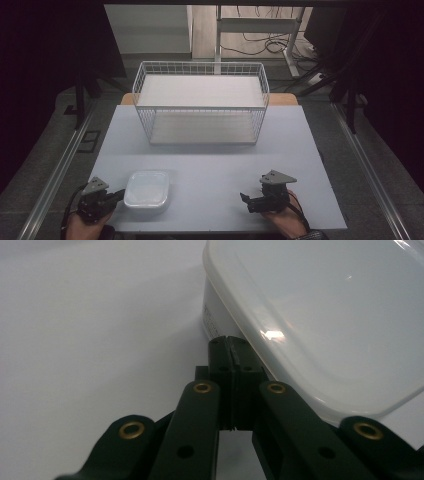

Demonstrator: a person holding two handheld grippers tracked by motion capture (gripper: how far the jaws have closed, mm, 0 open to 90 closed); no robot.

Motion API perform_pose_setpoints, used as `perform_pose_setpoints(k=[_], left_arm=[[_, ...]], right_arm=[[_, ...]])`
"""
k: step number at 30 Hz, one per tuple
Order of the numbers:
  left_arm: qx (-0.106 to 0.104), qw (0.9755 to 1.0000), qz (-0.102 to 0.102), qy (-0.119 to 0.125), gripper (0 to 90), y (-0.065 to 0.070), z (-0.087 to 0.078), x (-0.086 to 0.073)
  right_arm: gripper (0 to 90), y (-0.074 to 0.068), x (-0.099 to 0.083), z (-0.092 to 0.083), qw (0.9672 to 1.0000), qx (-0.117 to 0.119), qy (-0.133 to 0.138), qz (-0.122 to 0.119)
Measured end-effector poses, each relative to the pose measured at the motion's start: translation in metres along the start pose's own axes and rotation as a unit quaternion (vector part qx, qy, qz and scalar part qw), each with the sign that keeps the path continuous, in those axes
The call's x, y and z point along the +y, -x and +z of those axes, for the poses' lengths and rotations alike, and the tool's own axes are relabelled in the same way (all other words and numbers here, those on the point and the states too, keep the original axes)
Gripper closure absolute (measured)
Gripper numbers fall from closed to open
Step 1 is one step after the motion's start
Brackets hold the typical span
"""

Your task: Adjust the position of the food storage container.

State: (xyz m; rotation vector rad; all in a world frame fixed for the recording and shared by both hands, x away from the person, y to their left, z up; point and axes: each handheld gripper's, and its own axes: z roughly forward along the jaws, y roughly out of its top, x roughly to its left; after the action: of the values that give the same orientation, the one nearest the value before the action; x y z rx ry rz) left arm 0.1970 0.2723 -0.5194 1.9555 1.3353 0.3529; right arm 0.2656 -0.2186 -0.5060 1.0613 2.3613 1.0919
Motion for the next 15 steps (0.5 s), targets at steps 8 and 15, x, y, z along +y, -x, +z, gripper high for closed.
perform_pose_setpoints(k=[8,15], left_arm=[[-0.036,0.9990,0.026,-0.010,89.7,0.021,0.018,0.008],[-0.065,0.9968,0.045,-0.015,89.7,0.039,0.033,0.015]], right_arm=[[0.1,-0.003,-0.001,0.003,0.9997,0.021,-0.012,-0.001],[1.9,-0.006,0.001,0.005,0.9995,0.025,-0.015,-0.009]])
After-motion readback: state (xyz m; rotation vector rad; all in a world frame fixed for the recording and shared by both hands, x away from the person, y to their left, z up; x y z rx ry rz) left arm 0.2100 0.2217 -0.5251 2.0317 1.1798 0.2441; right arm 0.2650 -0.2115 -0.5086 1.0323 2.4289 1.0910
